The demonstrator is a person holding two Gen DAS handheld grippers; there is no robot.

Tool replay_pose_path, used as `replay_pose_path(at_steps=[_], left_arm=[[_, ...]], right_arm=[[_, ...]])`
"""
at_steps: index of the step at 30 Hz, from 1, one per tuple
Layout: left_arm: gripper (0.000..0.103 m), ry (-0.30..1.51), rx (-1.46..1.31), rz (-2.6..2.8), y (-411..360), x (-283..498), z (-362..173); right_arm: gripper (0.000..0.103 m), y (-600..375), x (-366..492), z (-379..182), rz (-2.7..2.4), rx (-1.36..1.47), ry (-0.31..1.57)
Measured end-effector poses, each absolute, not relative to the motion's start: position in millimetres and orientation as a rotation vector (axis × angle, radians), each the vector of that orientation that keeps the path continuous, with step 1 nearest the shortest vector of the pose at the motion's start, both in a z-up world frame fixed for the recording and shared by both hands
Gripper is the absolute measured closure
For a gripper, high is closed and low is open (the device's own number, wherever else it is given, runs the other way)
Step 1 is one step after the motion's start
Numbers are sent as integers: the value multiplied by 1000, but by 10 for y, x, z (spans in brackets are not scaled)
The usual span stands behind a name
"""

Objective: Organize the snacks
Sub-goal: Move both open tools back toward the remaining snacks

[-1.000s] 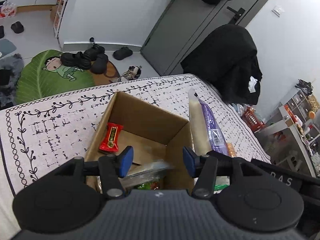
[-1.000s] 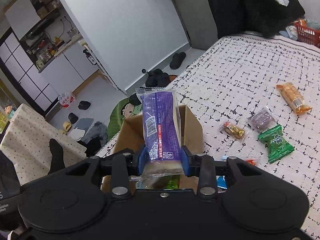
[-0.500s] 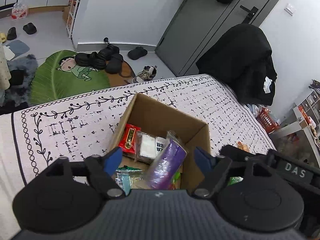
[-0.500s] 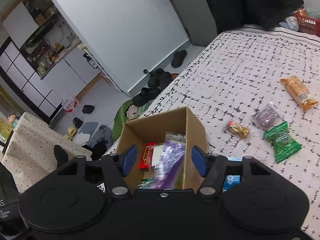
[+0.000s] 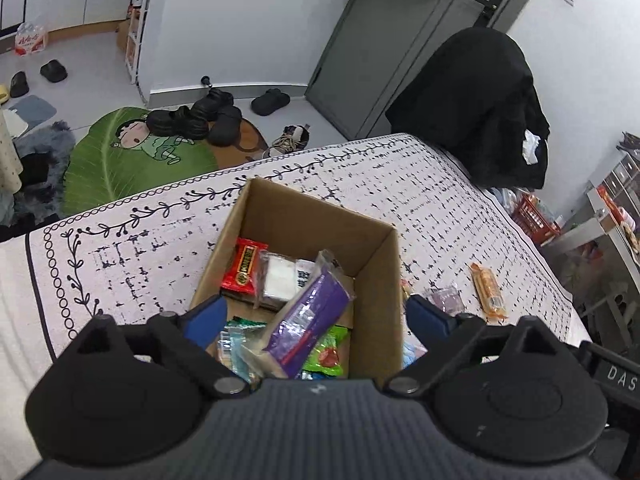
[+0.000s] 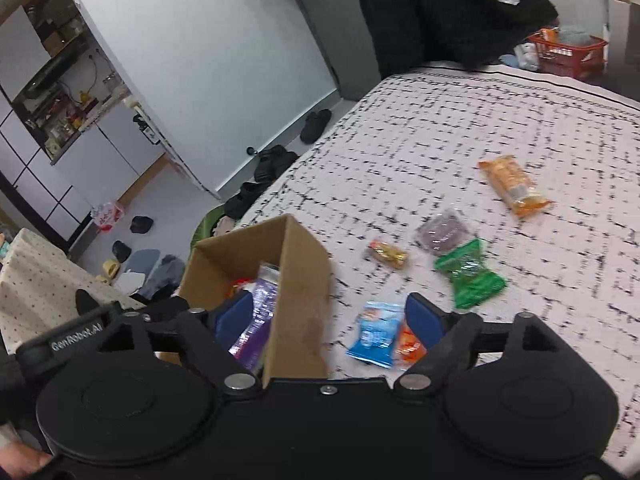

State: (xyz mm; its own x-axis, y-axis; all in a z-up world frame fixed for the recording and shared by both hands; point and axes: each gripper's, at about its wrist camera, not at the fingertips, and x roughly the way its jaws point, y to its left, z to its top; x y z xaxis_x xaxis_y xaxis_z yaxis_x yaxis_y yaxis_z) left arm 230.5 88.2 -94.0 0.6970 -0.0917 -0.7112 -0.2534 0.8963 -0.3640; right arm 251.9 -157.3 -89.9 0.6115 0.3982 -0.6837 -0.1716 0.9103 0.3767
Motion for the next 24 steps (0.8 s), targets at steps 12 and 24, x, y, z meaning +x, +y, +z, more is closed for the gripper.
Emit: replay_pose_path(at_steps=[12, 24], left_arm=[[0, 831, -381, 61, 467, 2317, -838], [0, 832, -285, -26, -150, 2284, -721]], right_arm=[[0, -2089, 2434, -923, 277, 280, 848], [0, -2532, 2377, -1094, 268, 306, 836]])
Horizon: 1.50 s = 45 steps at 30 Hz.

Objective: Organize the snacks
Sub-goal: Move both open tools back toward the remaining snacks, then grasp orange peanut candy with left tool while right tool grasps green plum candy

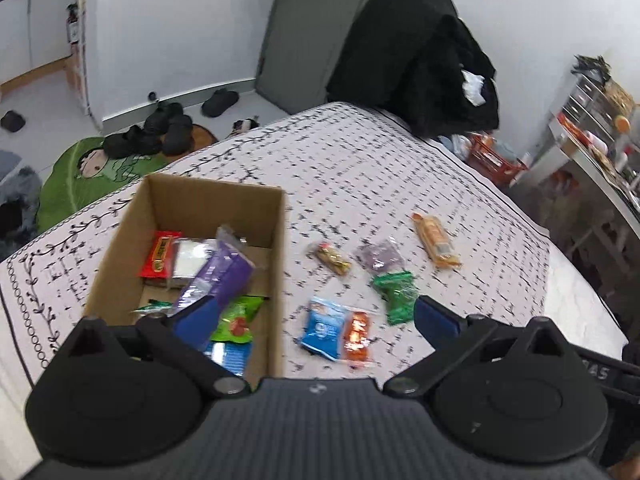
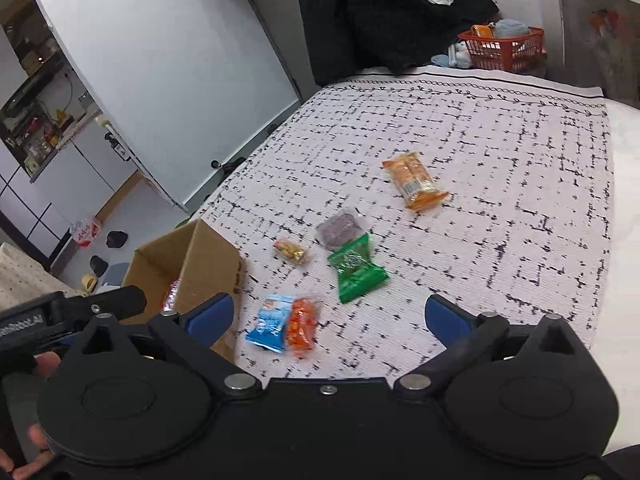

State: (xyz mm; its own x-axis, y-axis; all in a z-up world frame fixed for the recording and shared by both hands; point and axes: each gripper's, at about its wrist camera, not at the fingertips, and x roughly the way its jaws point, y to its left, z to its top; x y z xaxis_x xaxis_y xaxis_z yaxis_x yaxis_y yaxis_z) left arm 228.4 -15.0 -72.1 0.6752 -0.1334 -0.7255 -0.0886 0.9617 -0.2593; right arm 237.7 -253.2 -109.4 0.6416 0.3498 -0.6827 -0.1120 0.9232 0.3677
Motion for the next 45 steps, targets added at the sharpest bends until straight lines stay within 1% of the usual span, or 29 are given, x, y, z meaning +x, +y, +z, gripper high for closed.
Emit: replay_pose_path(at_steps=[11, 16, 20, 22, 24, 26, 28, 30, 32, 33, 38, 45], left_arm=[[0, 841, -239, -26, -592, 2331, -735], [1, 847, -214, -25, -737, 2375, -816], [4, 862, -201, -28, -862, 2420, -915], [7, 865, -193, -30, -915, 2443, -960], [14, 871, -183, -33, -966, 2473, -1009], [19, 882, -177, -33, -1005, 2511, -1065], [24, 891, -173, -32, -1034, 2557, -1141], [33, 903, -171, -24, -1051, 2598, -1218], [39, 920, -177, -18, -1056, 2643, -1302], [41, 927, -181, -18, -1057, 2662, -1344], [42, 952, -171, -10, -1050, 2750, -1520], [49, 996, -191, -4, -1018, 2899, -1738]], right_arm=[[0, -2900, 2424, -1259, 267, 354, 828], [0, -3052, 2482, -1367, 283, 422, 850], [1, -3152, 2537, -1473, 292, 490, 866], [2, -3180, 2573, -1518, 307, 525, 861], [15, -3190, 2625, -1577, 318, 557, 875], [20, -3205, 2687, -1642, 329, 595, 898], [22, -3206, 2744, -1708, 336, 628, 918], [26, -3200, 2785, -1750, 346, 648, 927], [30, -3199, 2841, -1797, 361, 664, 937], [31, -3194, 2866, -1819, 364, 666, 944], [31, -3179, 2984, -1935, 375, 686, 975], [31, -3149, 3149, -2100, 379, 700, 1014]])
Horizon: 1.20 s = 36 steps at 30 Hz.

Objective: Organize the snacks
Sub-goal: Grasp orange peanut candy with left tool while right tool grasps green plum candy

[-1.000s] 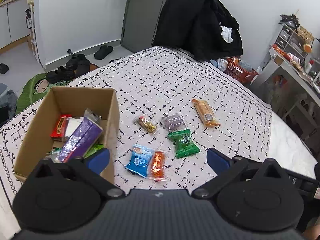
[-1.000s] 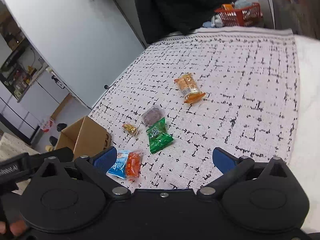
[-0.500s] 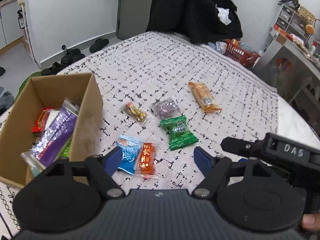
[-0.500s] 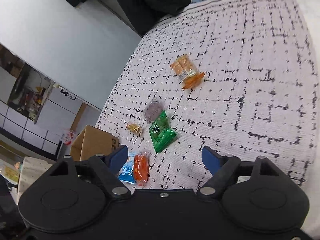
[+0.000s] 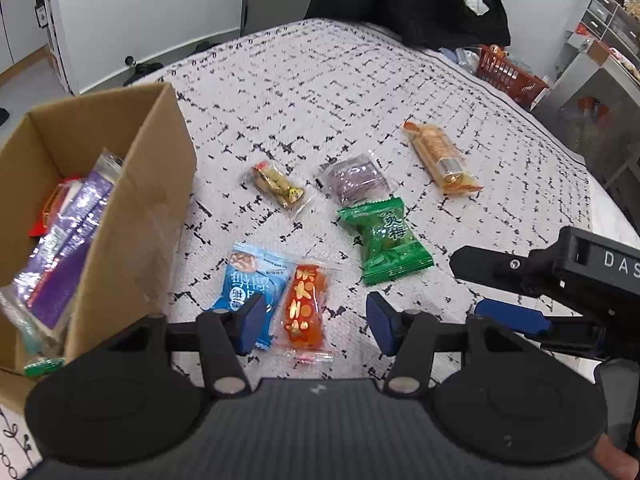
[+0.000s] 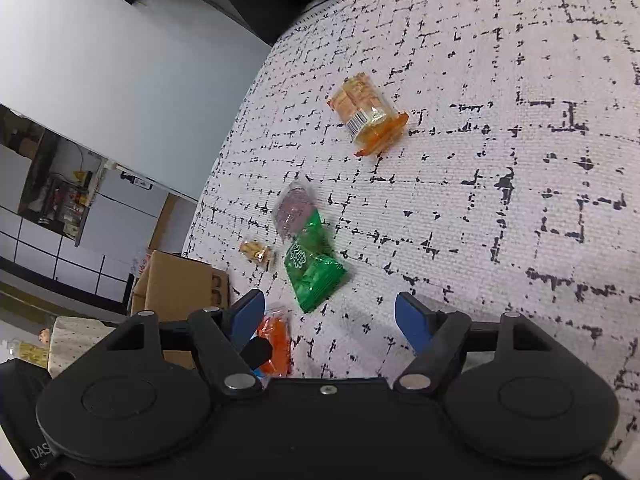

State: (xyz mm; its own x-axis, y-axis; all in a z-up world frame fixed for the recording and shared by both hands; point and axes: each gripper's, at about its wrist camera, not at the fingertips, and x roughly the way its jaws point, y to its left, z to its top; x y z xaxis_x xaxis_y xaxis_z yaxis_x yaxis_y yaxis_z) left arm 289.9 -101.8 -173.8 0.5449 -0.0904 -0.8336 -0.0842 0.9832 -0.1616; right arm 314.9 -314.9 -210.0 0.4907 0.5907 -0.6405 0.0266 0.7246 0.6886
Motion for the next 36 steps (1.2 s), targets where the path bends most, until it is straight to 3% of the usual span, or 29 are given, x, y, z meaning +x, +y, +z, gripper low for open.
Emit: replay_pose_path(at_steps=[10, 15, 31, 34, 35, 36], left_arm=[[63, 1056, -228, -4, -994, 3048, -2004], [80, 1047, -239, 10, -944, 3060, -2020], [82, 1006, -308, 25, -762, 3054, -1869], [82, 1002, -318, 28, -738, 3029, -1848], [82, 999, -320, 27, -733, 3020, -1842], [82, 996, -322, 26, -730, 3012, -1833]], right_arm=[[38, -3036, 3343, -2207, 409, 703, 1031], [39, -2953, 3442, -2233, 420, 686, 1023], [38, -2406, 3527, -2148, 439, 317, 951], [50, -2284, 3493, -2122, 422, 202, 931], [64, -2254, 3475, -2114, 408, 152, 924], [66, -2218, 3449, -2108, 393, 87, 914]])
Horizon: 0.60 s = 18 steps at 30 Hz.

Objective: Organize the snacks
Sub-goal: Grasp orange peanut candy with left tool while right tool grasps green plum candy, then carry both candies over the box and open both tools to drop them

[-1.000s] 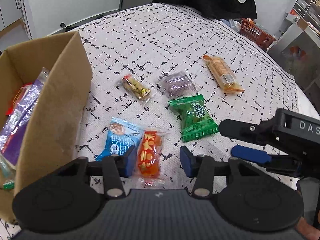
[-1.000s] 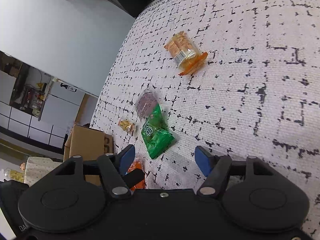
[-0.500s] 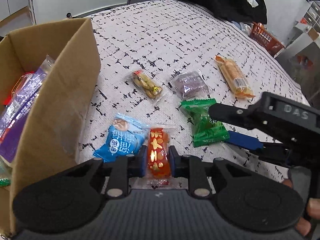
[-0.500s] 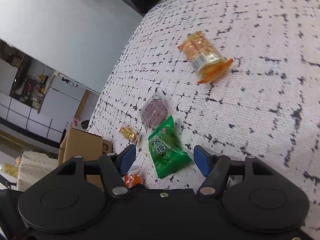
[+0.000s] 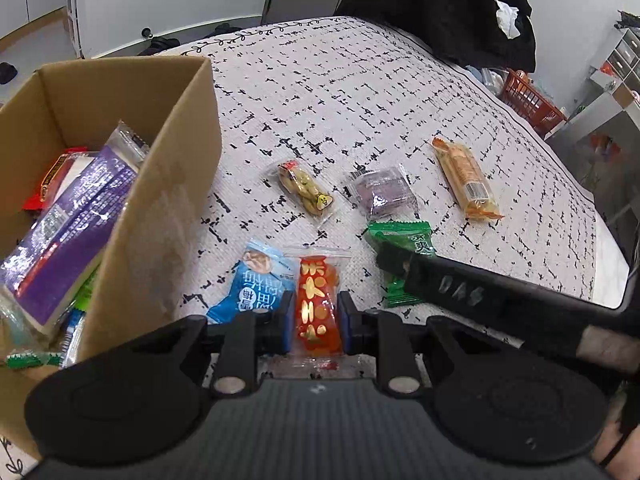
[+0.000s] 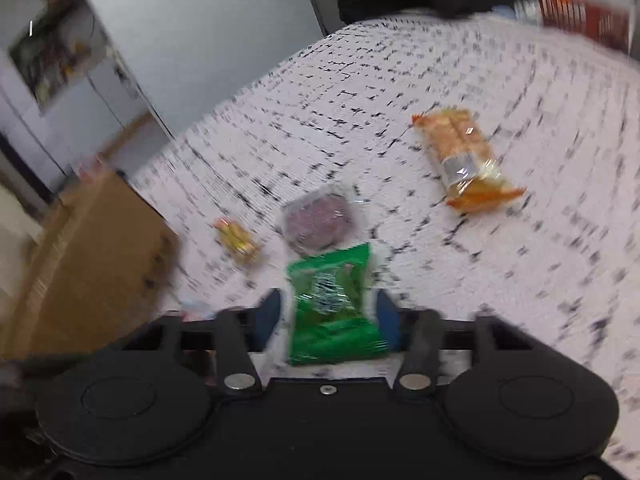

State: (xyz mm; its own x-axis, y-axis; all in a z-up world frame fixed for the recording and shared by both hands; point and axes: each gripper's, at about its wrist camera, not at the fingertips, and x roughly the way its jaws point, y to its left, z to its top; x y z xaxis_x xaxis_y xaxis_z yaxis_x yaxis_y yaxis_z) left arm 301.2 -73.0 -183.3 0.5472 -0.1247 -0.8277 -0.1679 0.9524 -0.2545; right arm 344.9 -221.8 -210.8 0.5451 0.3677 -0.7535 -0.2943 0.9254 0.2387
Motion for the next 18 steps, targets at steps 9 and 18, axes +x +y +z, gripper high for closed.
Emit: replay_pose_path(at_steps=[9, 18], left_arm=[[82, 961, -346, 10, -663, 2877, -1691], [82, 891, -378, -42, -598, 2721, -1328]], right_arm=[[74, -2296, 3227, -1914, 380, 82, 926], [75, -2372, 2906, -1540, 335, 189, 868]])
